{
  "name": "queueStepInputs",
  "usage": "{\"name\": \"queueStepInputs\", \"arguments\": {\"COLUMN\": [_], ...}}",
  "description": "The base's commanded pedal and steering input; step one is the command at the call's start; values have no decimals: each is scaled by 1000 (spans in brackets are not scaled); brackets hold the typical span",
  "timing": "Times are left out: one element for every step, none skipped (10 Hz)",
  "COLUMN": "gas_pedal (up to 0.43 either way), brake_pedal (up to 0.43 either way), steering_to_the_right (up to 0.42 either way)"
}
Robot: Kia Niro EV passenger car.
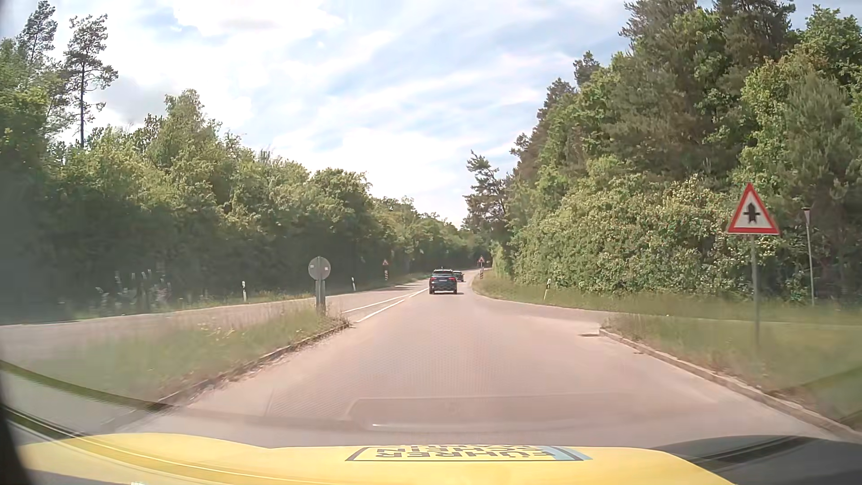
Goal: Follow the waypoints while adhering to traffic rules and regulations
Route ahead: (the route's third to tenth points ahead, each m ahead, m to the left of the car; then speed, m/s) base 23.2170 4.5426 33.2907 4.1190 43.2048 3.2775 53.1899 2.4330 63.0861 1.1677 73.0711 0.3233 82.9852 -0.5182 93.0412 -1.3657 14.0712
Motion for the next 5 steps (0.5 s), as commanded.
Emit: {"name": "queueStepInputs", "arguments": {"gas_pedal": [280,280,228,177,150], "brake_pedal": [0,0,0,0,0], "steering_to_the_right": [-6,-6,-6,-6,-6]}}
